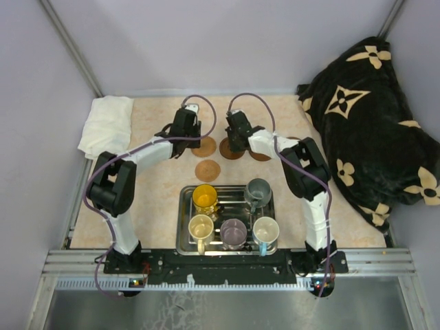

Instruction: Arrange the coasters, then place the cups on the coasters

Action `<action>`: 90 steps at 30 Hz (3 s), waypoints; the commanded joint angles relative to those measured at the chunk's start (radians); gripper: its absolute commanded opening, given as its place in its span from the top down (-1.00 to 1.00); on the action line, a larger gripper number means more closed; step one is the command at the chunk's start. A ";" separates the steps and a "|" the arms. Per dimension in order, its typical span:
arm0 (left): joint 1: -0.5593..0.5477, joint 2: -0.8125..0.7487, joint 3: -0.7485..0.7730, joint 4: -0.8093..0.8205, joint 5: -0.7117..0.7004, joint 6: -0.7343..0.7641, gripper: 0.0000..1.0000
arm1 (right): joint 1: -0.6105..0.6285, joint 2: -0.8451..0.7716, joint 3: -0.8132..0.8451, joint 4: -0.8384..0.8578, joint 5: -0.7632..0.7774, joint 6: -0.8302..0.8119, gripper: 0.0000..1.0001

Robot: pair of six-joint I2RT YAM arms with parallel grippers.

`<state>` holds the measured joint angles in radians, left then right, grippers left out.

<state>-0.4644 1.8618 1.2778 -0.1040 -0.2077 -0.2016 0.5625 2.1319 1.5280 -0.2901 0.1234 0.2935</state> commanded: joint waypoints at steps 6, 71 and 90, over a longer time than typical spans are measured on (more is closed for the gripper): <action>0.003 -0.029 -0.045 0.040 0.039 -0.006 0.15 | 0.012 0.067 -0.020 -0.297 0.041 -0.008 0.58; -0.024 0.006 -0.127 -0.101 0.568 0.180 0.22 | 0.042 -0.215 0.067 -0.077 0.211 -0.045 0.06; 0.004 0.035 -0.163 -0.312 0.328 0.069 0.21 | 0.040 -0.228 0.053 -0.077 0.240 -0.063 0.04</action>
<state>-0.4824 1.8866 1.1828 -0.2443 0.2531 -0.1127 0.5991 1.9495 1.5524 -0.4042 0.3359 0.2382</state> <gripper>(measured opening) 0.390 0.475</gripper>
